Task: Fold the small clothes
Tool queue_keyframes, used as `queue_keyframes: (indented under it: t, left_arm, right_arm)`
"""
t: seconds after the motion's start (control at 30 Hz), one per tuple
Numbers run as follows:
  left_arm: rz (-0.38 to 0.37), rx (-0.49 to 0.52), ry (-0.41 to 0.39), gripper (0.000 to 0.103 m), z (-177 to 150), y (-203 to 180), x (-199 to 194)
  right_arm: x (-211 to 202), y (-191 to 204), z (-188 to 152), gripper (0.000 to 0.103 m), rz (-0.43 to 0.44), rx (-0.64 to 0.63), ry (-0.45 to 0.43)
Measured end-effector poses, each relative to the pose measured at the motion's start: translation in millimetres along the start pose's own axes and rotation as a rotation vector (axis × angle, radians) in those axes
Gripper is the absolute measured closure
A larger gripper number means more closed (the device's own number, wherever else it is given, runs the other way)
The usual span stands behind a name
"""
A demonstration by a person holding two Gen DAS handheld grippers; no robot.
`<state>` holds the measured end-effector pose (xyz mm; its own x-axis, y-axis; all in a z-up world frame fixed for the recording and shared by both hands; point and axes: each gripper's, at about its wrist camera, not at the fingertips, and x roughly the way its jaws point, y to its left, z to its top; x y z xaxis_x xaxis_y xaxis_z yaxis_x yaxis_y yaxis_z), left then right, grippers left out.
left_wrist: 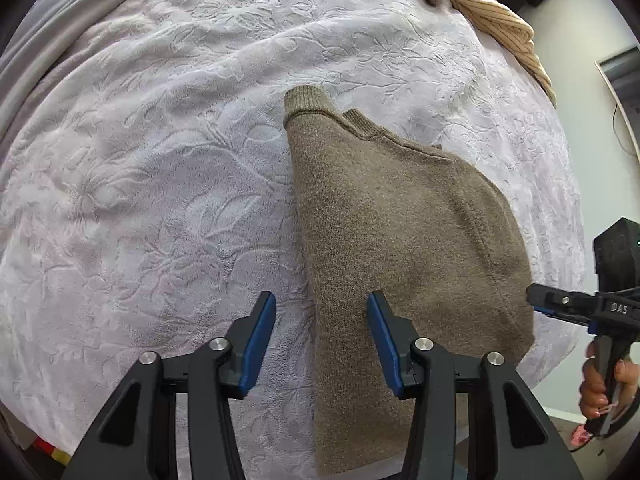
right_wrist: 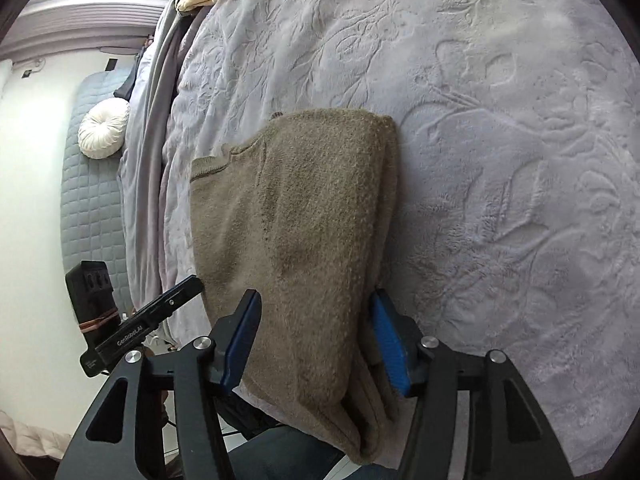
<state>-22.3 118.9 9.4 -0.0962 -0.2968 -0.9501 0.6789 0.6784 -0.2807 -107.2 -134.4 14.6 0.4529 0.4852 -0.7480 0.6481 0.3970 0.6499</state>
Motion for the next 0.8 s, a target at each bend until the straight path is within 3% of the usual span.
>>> queue_keyframes:
  t: [0.03, 0.07, 0.27, 0.4, 0.53, 0.6, 0.7, 0.8]
  left_arm:
    - [0.026, 0.021, 0.001, 0.054, -0.7, -4.4, 4.4]
    - [0.042, 0.032, 0.005, 0.054, -0.7, -8.0, 10.0]
    - [0.064, 0.039, 0.000, 0.052, -5.9, -13.5, 39.3]
    - [0.098, 0.050, 0.005, 0.052, -9.7, -20.3, 29.6]
    - [0.111, 0.061, 0.044, 0.052, -18.2, -22.1, 22.1]
    - [0.115, 0.061, 0.055, 0.052, -24.9, -19.9, 18.1]
    - [0.118, 0.044, 0.075, 0.052, -31.3, -20.0, 17.6]
    - [0.130, 0.048, 0.079, 0.052, -34.0, -22.6, 17.7]
  right_arm:
    - [-7.8, -11.4, -17.1, 0.075, -0.051, -0.013, -0.001]
    - [-10.2, -13.5, -23.3, 0.082, -0.090, -0.029, -0.003]
    - [17.8, -27.9, -26.5, 0.086, -0.312, -0.119, 0.007]
    - [10.4, -31.1, -28.0, 0.083, -0.323, -0.055, -0.016]
    - [-11.5, -9.4, -42.0, 0.083, -0.393, -0.106, -0.044]
    - [-17.0, -4.9, -50.6, 0.083, -0.352, -0.134, -0.049]
    - [-7.8, 13.4, -60.1, 0.083, -0.308, -0.186, -0.015]
    - [18.0, 22.0, -60.8, 0.083, -0.357, -0.218, 0.035]
